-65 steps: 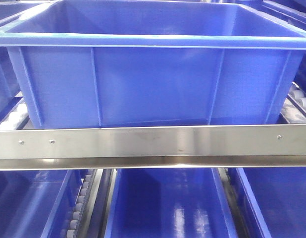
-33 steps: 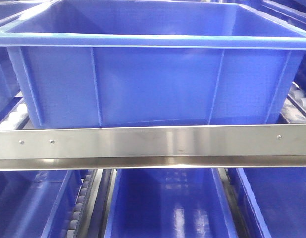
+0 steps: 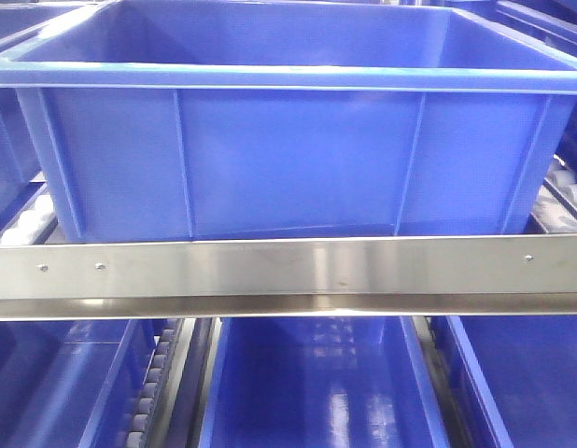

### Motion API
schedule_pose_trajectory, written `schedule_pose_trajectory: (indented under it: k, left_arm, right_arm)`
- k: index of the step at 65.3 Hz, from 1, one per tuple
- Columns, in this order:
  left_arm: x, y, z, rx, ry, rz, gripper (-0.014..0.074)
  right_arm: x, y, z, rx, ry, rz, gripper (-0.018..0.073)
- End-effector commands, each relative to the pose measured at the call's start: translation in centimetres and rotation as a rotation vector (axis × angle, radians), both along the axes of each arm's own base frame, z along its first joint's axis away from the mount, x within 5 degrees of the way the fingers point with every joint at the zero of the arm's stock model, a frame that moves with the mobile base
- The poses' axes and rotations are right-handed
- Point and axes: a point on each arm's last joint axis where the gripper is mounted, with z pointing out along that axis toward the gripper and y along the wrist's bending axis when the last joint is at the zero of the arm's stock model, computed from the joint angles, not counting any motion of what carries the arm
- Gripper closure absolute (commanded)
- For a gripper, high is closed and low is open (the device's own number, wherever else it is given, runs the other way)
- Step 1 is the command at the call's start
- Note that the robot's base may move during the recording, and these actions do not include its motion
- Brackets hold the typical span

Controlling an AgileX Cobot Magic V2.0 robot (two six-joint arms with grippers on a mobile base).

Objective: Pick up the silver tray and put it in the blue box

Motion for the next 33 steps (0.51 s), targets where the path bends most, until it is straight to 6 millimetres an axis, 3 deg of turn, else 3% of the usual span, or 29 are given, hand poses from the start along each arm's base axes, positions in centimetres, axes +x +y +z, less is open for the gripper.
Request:
schedule_pose_trajectory:
  k: [1,21,33]
  left_arm:
    - [-0.1,0.2,1.0,-0.066,-0.187,0.045,0.0692]
    - [-0.2,0.9,-3.2,-0.111,-0.158,0.134,0.0694]
    - [-0.4,1.0,-4.0,-0.119,-0.086,0.143,0.0694]
  right_arm:
    - [-0.3,0.0,0.9,-0.005,-0.107,-0.007,0.051]
    - [-0.3,0.0,0.9,-0.005,-0.107,-0.007,0.051]
    - [-0.3,0.0,0.9,-0.005,-0.107,-0.007,0.051]
